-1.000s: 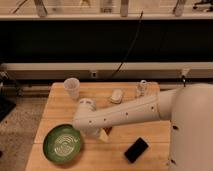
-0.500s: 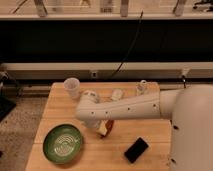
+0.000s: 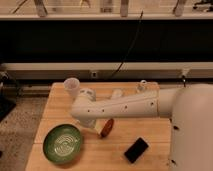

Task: Drag the ceramic bowl in a circle

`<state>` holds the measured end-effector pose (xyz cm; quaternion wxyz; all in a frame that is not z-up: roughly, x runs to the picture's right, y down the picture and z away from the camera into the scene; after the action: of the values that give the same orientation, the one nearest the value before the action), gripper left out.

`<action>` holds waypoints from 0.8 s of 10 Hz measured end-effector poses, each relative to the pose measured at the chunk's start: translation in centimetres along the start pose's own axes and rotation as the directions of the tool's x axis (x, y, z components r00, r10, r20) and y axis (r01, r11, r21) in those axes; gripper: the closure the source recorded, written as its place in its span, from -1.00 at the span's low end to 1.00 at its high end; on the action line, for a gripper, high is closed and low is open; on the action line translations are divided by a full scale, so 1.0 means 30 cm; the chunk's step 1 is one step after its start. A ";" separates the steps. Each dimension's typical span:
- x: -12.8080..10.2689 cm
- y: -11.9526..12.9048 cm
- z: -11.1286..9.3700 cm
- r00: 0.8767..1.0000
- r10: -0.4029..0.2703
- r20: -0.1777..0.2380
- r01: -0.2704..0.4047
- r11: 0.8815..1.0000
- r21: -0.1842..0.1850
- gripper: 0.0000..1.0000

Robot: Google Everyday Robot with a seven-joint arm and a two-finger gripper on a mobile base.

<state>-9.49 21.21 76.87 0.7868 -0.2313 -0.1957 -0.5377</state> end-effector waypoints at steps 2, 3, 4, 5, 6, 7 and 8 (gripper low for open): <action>-0.036 -0.015 -0.011 0.999 -0.029 0.015 0.029 0.999 0.016 -0.60; -0.057 -0.027 -0.011 0.999 -0.048 0.024 0.047 0.999 0.022 -0.60; -0.074 -0.034 -0.009 0.998 -0.063 0.030 0.062 0.998 0.024 -0.60; -0.102 -0.048 -0.002 0.995 -0.089 0.041 0.088 0.996 0.026 -0.60; -0.127 -0.063 0.006 0.992 -0.113 0.049 0.111 0.993 0.027 -0.60; -0.147 -0.072 0.015 0.990 -0.128 0.056 0.127 0.992 0.026 -0.60; -0.170 -0.082 0.028 0.987 -0.150 0.065 0.148 0.989 0.025 -0.60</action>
<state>-13.59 24.76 75.09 0.7397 -0.2261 -0.2441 -0.5849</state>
